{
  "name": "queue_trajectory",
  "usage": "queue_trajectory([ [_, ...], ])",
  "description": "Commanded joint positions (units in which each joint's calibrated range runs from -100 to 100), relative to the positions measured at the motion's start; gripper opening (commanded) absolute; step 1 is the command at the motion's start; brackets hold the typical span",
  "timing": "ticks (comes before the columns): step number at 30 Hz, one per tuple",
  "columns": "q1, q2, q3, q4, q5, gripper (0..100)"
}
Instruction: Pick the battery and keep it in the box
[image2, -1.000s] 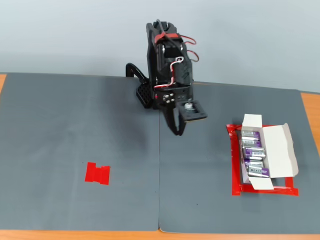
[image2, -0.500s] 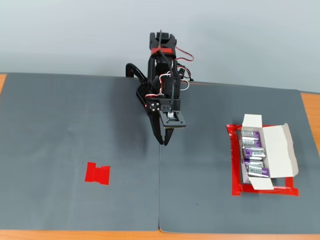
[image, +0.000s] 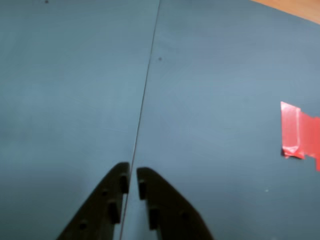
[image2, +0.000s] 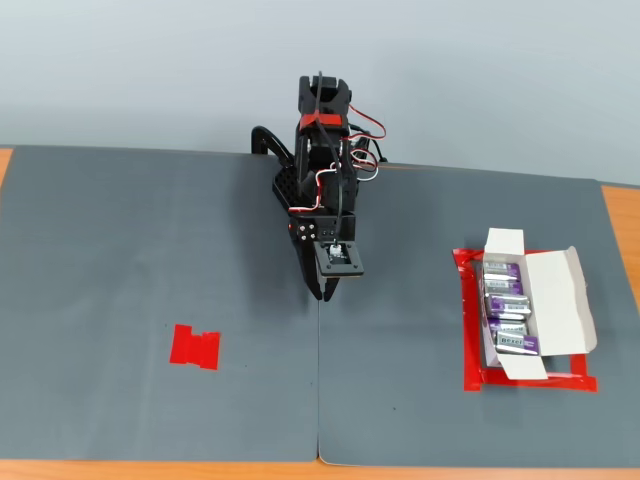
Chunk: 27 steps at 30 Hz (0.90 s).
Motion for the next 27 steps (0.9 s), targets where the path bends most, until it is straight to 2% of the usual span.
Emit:
queue_trajectory([
  [1,-0.5,-0.8,0.1,2.2,-2.6,2],
  [5,-0.8,-0.8,-0.5,4.1,-2.8,2],
  [8,-0.8,-0.8,-2.4,9.9,-3.1,2],
  [13,-0.8,-0.8,-4.8,17.5,-6.4,2],
  [19,0.1,-0.8,-6.1,21.7,-6.5,2],
  [27,0.0,-0.7,-6.3,21.8,-6.5,2],
])
